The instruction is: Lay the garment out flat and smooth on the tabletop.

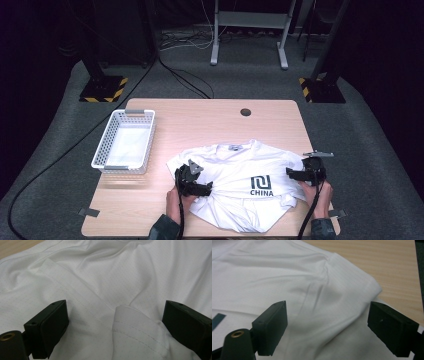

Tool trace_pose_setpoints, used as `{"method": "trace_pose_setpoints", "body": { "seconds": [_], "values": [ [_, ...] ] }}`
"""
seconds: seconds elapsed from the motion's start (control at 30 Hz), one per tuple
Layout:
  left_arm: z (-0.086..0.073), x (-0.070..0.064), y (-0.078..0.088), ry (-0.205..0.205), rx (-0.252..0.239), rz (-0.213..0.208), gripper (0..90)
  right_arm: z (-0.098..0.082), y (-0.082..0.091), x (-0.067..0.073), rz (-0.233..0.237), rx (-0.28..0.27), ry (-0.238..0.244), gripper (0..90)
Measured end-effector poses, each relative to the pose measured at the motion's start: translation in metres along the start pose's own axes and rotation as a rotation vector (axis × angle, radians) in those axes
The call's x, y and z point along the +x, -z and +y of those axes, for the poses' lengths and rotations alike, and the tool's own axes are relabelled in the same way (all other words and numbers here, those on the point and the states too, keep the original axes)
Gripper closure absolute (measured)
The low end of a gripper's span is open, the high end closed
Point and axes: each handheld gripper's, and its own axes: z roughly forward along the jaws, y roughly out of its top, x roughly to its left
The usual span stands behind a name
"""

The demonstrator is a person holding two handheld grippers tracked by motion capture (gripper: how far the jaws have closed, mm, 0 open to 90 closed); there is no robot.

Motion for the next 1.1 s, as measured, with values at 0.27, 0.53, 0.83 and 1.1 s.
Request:
{"method": "trace_pose_setpoints", "body": {
  "seconds": [0.27, 0.53, 0.83, 1.1],
  "values": [
    [0.000, 0.000, 0.000, 0.001, -0.003, -0.001, 6.6, 0.009, -0.011, 0.060, 0.078, 0.033, 0.187, 9.4],
    [0.005, 0.003, -0.004, -0.002, 0.013, 0.003, 3.5, 0.018, -0.036, 0.060, 0.084, 0.060, 0.175, 8.4],
    [0.024, 0.006, -0.021, -0.014, 0.051, -0.008, 0.2, 0.033, -0.048, 0.041, 0.060, 0.052, 0.146, 9.3],
    [0.024, -0.001, -0.018, -0.004, 0.033, -0.007, 1.2, 0.046, -0.055, 0.031, 0.035, 0.055, 0.127, 9.6]
  ]
}}
